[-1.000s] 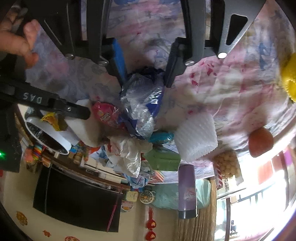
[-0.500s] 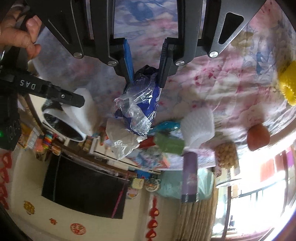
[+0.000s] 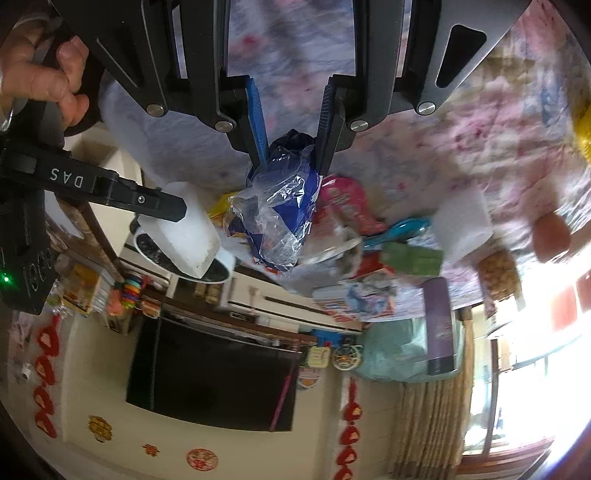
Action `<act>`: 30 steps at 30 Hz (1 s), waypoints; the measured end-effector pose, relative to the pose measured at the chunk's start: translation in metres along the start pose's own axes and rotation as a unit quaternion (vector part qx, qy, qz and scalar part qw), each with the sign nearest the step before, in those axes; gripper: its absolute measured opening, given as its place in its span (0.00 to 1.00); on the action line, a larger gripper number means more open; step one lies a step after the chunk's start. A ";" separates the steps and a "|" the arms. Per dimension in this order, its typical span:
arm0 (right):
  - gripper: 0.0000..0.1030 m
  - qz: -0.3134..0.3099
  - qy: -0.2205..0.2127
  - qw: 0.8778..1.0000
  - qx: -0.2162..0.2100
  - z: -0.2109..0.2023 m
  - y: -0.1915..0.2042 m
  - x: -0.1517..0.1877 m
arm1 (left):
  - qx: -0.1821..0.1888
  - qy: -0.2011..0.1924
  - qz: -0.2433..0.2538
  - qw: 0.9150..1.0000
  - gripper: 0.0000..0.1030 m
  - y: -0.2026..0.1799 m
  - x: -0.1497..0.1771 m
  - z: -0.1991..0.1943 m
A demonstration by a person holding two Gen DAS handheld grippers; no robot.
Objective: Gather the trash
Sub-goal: 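Carry the plastic bag and foam block over the trash bin with both tools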
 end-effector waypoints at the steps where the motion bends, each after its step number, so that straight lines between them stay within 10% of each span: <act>1: 0.32 0.002 -0.001 1.000 0.004 -0.002 -0.004 0.000 | 0.003 0.001 0.003 1.000 0.24 -0.004 -0.002 0.002; 30: 0.32 0.054 -0.006 0.995 0.083 -0.028 -0.117 -0.019 | 0.038 0.049 0.055 0.997 0.24 -0.089 -0.056 0.126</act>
Point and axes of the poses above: each gripper's, at about its wrist camera, not at the fingertips, and z roughly the way its jaws point, y to its left, x to its underside, the point moved 4 cm from there along z, roughly the way its jaws point, and after that the axes turned 9 degrees about -z, right-handed, at the moved point
